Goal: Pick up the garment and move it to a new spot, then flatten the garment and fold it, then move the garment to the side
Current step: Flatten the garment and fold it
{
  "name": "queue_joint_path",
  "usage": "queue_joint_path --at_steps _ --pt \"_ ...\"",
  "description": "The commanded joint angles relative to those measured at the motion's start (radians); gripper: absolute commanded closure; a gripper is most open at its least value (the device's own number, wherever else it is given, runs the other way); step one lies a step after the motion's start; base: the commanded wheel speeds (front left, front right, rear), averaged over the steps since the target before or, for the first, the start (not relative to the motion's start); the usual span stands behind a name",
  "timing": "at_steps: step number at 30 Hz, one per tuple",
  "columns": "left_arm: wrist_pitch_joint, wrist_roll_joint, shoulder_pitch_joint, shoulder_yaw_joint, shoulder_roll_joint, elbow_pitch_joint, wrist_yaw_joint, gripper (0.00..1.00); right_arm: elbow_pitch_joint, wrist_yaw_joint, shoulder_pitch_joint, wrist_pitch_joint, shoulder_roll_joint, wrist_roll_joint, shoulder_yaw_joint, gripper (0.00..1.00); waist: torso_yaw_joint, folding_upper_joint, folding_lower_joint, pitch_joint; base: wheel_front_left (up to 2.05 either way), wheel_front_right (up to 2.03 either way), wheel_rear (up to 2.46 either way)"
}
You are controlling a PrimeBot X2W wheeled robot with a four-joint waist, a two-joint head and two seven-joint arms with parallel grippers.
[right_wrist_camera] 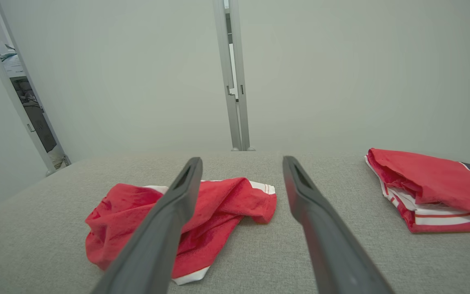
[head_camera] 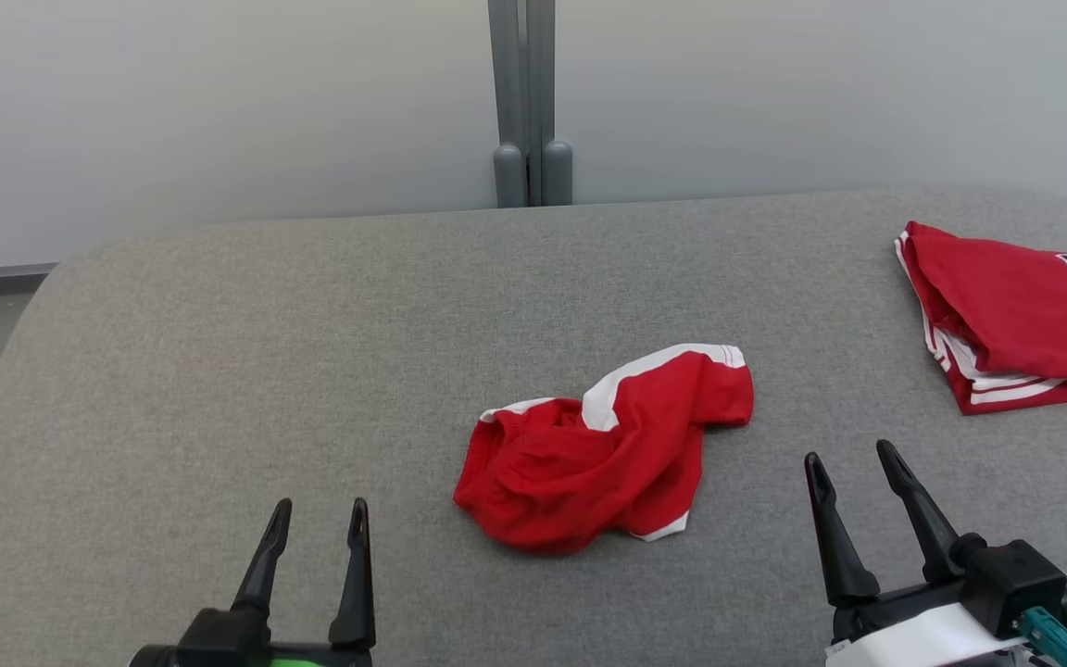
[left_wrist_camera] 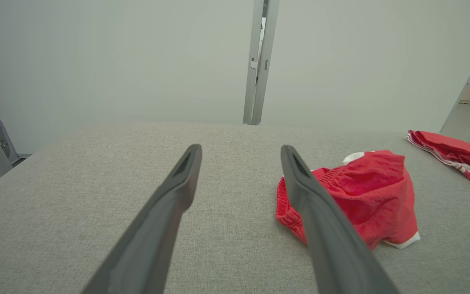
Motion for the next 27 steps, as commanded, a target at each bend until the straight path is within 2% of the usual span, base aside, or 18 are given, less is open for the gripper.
queue_joint_path --at_steps 1,7,12,19,23,27 --pt "0.0 0.008 -0.037 -0.006 0.0 0.003 -0.009 0.0 -0.002 -0.001 -0.008 0.001 0.001 0.006 -0.001 0.0 0.0 -0.0001 0.0 0.012 0.0 0.0 0.0" --pt "0.001 0.041 -0.174 -0.059 0.0 0.086 -0.043 0.0 -0.004 -0.001 -0.03 0.001 -0.011 0.004 0.022 0.0 -0.011 -0.0001 0.0 0.066 0.0 0.0 0.0" --pt "0.044 0.06 -0.376 -0.124 0.001 0.189 -0.065 0.0 -0.01 -0.001 -0.077 0.001 -0.026 0.001 0.038 0.0 -0.038 -0.0001 0.0 0.151 0.0 0.0 0.0" --pt "0.116 0.049 -0.577 -0.221 0.002 0.394 -0.092 0.0 -0.014 -0.001 -0.127 0.001 -0.039 -0.001 0.049 0.0 -0.081 -0.0001 0.0 0.24 0.0 0.0 0.0" --pt "0.111 0.037 -0.606 -0.284 0.015 0.479 -0.101 0.0 -0.019 -0.001 -0.141 0.001 -0.04 -0.001 0.041 0.0 -0.096 -0.0001 0.0 0.265 0.0 0.0 0.0" --pt "0.102 0.033 -0.552 -0.374 0.048 0.507 -0.104 0.0 -0.023 -0.001 -0.139 0.001 -0.037 -0.001 0.031 0.0 -0.092 -0.0001 0.0 0.274 0.0 0.0 0.0"
